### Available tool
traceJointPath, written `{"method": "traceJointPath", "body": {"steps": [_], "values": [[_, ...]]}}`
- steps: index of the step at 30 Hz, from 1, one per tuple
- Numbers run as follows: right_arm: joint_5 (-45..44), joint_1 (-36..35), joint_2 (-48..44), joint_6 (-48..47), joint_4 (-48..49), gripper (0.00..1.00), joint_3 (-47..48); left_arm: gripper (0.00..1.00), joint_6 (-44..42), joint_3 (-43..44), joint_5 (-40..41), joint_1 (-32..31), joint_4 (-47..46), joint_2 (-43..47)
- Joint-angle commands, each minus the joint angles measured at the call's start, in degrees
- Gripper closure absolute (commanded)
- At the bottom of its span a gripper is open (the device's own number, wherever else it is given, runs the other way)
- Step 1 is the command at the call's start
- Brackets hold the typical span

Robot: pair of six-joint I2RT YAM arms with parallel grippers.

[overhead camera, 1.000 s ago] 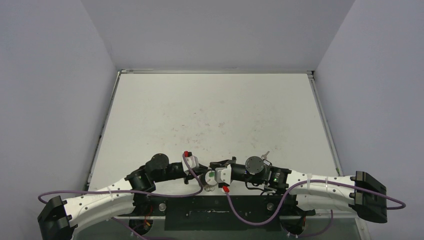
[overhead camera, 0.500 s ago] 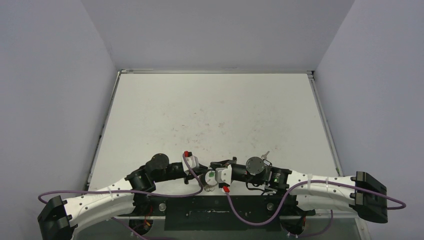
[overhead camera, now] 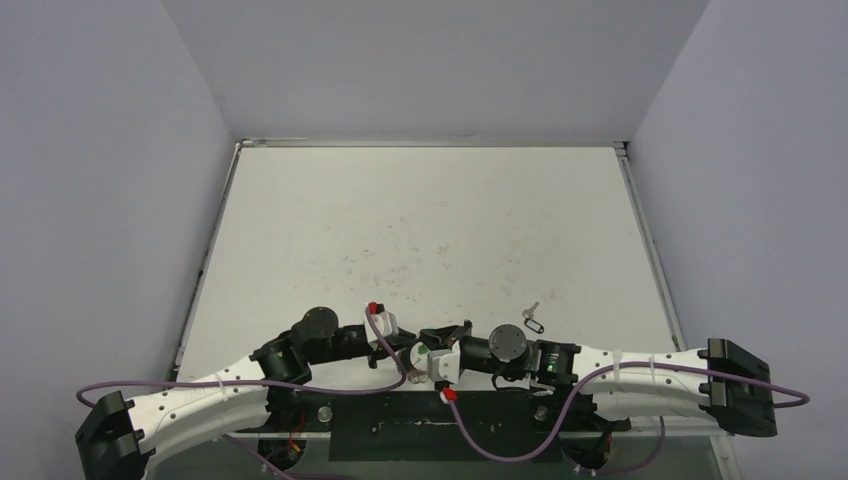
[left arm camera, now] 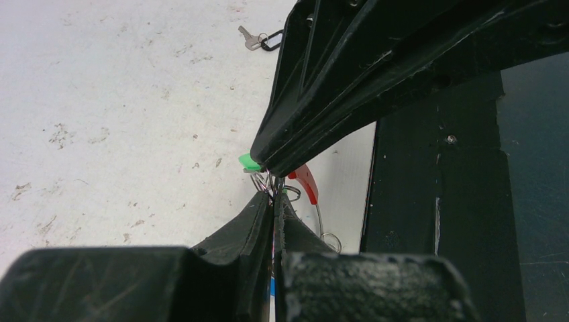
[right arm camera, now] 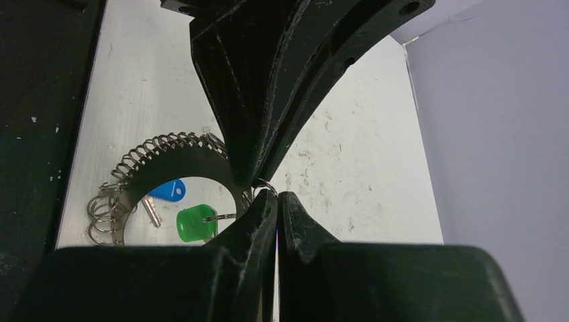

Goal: Put the keys on the keyring

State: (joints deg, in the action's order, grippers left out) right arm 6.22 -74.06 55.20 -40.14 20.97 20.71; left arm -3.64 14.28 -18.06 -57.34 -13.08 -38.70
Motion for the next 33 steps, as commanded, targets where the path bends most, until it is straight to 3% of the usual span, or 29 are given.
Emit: {"method": "traceJointPath", "body": {"steps": [1, 11, 23, 33], "values": [[-5.56, -1.03, 1.04, -0.03, 2.5, 1.0, 0.89, 1.0, 0.39, 2.48, -0.74, -0.23, -3.31, 0.53], [-8.7, -1.12, 0.96, 1.75, 2.26, 1.0, 0.92, 1.0, 0.39, 2.59, -0.9, -0.23, -3.31, 0.29], [1.48, -1.09, -2.14, -0.02, 1.45, 1.0, 0.69, 1.0, 0.25, 2.68, -0.68, -0.25, -3.41, 0.22], [1.0, -1.08, -4.22, 0.19, -0.01, 1.0, 0.89, 1.0, 0.15, 2.69, -0.66, -0.23, -3.21, 0.33]]}}
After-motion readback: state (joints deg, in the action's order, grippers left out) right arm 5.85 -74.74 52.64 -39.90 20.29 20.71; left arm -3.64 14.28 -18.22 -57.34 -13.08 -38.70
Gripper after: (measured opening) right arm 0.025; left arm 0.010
